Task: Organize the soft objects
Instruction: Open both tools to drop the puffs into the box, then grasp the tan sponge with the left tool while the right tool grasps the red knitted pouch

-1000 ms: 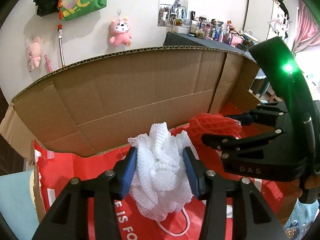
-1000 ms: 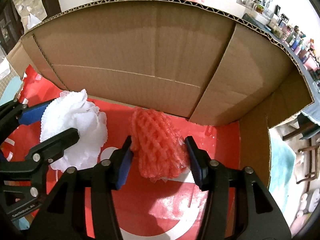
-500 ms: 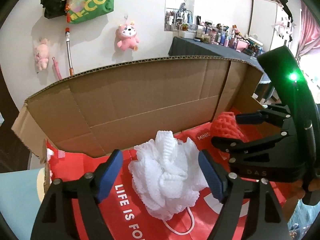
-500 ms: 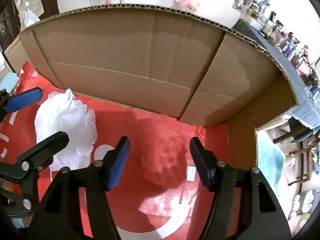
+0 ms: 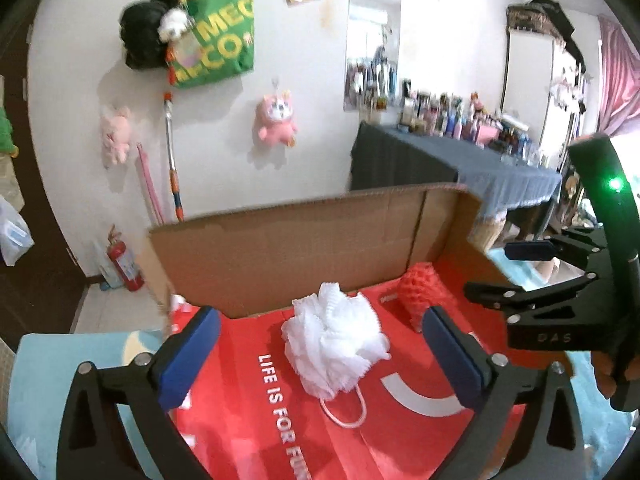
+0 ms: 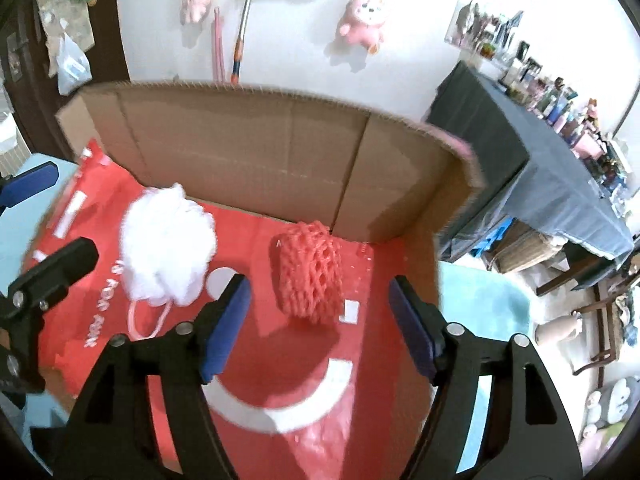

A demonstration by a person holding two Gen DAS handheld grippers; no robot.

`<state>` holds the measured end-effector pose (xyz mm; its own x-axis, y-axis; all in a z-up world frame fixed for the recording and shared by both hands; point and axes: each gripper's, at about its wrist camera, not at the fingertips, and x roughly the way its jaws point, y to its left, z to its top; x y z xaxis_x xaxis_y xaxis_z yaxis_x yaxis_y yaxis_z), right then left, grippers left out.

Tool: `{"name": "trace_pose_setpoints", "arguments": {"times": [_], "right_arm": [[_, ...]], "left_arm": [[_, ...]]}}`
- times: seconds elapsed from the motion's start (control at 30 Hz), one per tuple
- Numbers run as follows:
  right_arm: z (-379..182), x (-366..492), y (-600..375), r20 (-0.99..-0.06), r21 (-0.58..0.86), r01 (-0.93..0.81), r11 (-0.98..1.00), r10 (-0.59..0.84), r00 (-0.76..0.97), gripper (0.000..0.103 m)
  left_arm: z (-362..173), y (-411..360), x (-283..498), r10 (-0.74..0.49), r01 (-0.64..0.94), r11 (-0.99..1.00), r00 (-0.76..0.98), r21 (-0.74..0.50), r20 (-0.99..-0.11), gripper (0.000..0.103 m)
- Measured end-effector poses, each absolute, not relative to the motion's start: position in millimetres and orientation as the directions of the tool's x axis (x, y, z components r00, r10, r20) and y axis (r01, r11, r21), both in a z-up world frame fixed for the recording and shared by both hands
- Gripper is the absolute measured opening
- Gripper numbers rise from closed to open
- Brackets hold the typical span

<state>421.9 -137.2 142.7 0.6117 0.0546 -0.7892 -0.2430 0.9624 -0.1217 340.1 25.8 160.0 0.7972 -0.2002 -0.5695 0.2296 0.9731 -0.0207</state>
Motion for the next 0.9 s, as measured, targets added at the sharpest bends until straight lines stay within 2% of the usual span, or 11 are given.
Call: {"name": "trace_pose_setpoints", "arguments": {"times": [0.07, 0.17, 0.27, 0.4, 0.53, 0.63, 0.77, 0.9], "right_arm": [[162, 394, -143, -0.759, -0.101, -0.232, 0.967, 0.076, 0.647, 0.072], [188, 354, -154, -0.702, -0.073, -0.230, 0.970, 0.113, 0.703, 0.089], [211, 311, -160, -0.637, -0.058, -0.233, 0.971, 0.144, 0.757, 0.090], [238, 248, -167, -0.551, -0.010, -0.272, 0.962, 0.221, 0.805, 0.091], [255, 179, -168, -0.427, -0.035, -0.285, 0.958, 0.243, 0.871, 0.098], [256, 136, -162, -0.338, -0.112, -0.272, 0.956, 0.220, 0.915, 0.100], [246, 88, -156, -0.267, -0.154, -0.255, 0.955, 0.209, 0.941, 0.103], [223, 62, -157, -0.261, -0.096, -0.263, 0.960, 0.231, 0.937, 0.103]], "left_arm": [[174, 27, 320, -0.200, 0.230, 0.973, 0.823, -0.010, -0.532, 0.103], [194, 28, 281, -0.222, 0.242, 0.970, 0.848, -0.023, -0.481, 0.103], [213, 29, 239, -0.234, 0.246, 0.969, 0.874, -0.029, -0.426, 0.103], [231, 26, 189, -0.219, 0.242, 0.970, 0.913, 0.025, -0.346, 0.103], [237, 30, 149, -0.258, 0.266, 0.964, 0.919, -0.017, -0.299, 0.103], [235, 35, 121, -0.261, 0.258, 0.965, 0.931, -0.047, -0.256, 0.103], [221, 39, 82, -0.262, 0.251, 0.965, 0.943, -0.077, -0.207, 0.103], [204, 38, 50, -0.222, 0.214, 0.975, 0.961, -0.063, -0.167, 0.103]]}}
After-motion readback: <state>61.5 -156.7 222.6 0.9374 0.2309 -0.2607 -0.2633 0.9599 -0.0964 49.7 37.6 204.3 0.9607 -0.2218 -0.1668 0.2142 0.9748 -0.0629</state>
